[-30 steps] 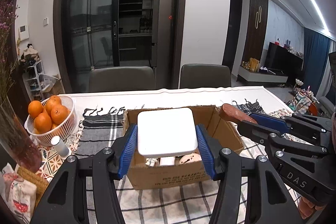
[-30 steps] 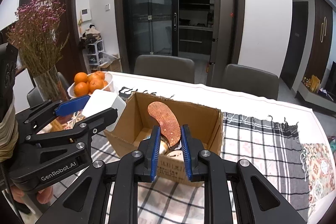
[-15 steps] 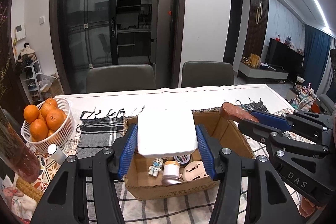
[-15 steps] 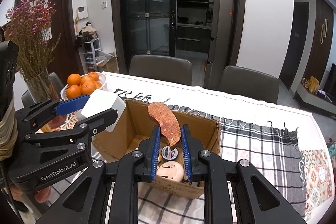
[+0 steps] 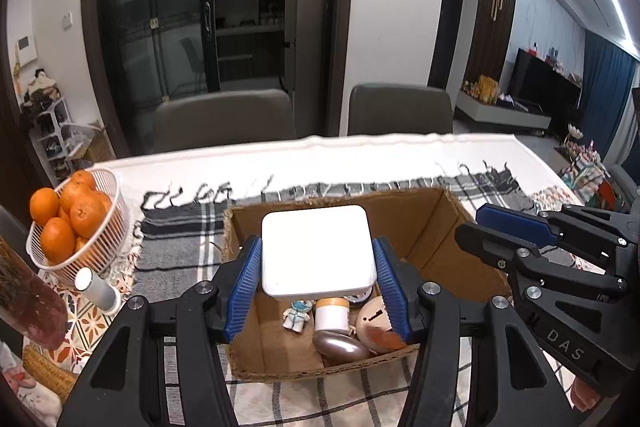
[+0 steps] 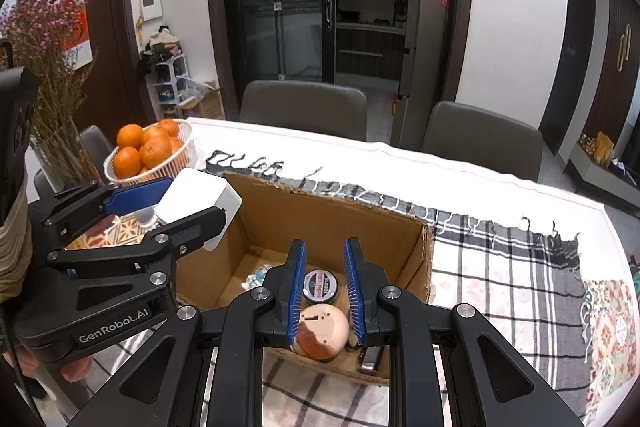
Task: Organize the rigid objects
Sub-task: 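Open both tools dropping the charger and comb into the box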
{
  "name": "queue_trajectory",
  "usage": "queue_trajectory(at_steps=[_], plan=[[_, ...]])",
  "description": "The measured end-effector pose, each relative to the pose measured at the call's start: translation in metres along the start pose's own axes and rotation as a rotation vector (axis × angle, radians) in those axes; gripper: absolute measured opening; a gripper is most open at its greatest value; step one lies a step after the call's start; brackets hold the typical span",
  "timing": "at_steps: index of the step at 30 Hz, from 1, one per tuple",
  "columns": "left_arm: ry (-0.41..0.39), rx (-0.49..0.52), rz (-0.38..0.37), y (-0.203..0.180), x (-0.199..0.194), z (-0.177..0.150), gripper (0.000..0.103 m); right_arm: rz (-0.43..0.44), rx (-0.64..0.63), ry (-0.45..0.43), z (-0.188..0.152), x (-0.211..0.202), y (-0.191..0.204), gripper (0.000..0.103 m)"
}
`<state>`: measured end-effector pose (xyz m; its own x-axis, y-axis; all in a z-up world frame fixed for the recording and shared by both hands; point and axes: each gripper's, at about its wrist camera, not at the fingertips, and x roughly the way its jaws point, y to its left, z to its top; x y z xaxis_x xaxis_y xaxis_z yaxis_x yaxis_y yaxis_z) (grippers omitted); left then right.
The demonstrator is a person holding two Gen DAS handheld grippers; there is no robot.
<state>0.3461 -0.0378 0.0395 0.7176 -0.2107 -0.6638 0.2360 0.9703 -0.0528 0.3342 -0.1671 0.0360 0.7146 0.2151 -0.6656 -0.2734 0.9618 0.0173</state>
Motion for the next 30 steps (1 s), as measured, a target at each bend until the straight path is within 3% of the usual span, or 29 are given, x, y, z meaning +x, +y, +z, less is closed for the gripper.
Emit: queue_trajectory(at_steps=[4,11,21,30], plan=[[0.055,0.003,-0.014,-0.002,0.013,0.0,0.055,0.0,0.012,0.021,0.0,0.009,-0.003,0.021],[0.021,0.026,0.046,-0.005,0.004,0.0,0.057,-0.004,0.04,0.047,-0.005,0.018,-0.009,0.021],[-0.024,-0.025,0.091,0.006,-0.024,-0.014,0.074,-0.015,0.049,0.014,-0.01,-0.002,-0.001,0.021],[-0.109,-0.057,0.127,0.002,-0.081,-0.033,0.092,-0.064,0.057,-0.07,-0.025,-0.055,0.017,0.022]])
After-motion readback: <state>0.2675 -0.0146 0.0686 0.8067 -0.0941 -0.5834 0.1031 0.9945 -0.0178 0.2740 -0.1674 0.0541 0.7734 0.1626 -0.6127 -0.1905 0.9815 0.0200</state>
